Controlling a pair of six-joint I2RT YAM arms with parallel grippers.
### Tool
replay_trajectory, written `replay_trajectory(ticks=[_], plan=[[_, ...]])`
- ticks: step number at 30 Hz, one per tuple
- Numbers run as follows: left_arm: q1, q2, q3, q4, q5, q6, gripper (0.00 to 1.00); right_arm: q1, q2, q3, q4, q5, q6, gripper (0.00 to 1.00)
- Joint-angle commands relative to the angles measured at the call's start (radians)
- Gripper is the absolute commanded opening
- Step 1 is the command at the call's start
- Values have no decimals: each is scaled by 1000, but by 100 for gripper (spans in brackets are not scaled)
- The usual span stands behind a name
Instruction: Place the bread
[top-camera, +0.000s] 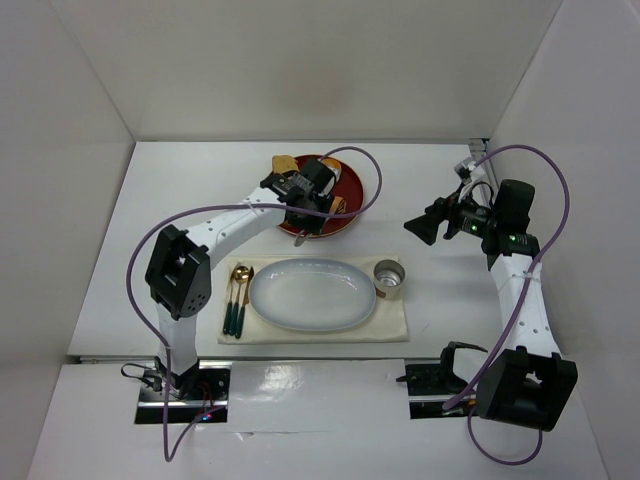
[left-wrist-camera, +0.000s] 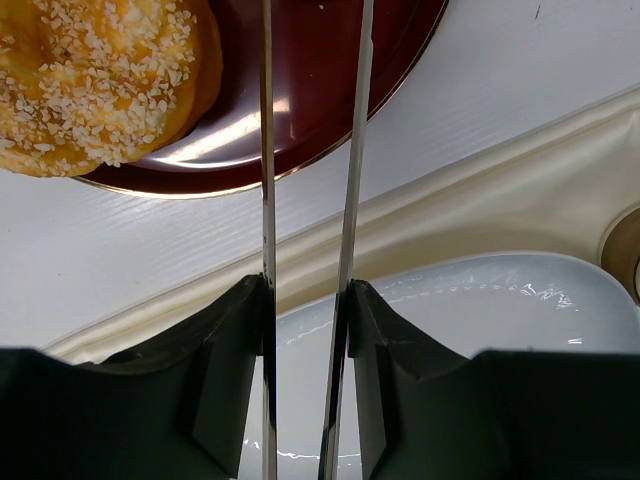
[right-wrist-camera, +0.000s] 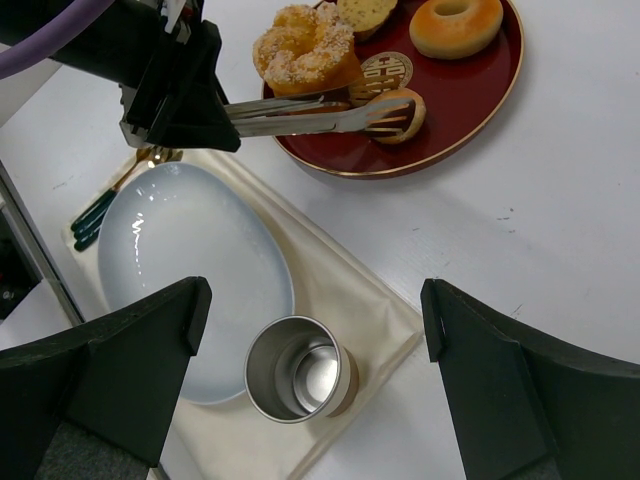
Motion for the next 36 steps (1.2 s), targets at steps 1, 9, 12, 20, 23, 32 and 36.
replay_trajectory(ticks=[1, 9, 12, 20, 23, 32, 36], plan=[[-3, -32, 41, 16, -16, 22, 2, -5, -24, 35, -3, -25, -13, 100], [-3, -90, 41, 25, -6, 22, 0, -5, -24, 35, -3, -25, -13, 100], [-3, -136, 41, 25, 4, 22, 0, -5, -24, 35, -3, -25, -13, 100], [-44, -322, -67, 4, 2, 13, 0, -5, -24, 35, -3, -25, -13, 100], [-65, -394, -129, 4, 11, 3, 0, -5, -24, 35, -3, -34, -13, 100], [-154, -624, -276, -179, 89, -7, 0, -5, -14, 35, -3, -34, -13, 100], [-170, -673, -356, -214, 89, -7, 0, -5, -14, 35, -3, -34, -13, 100]])
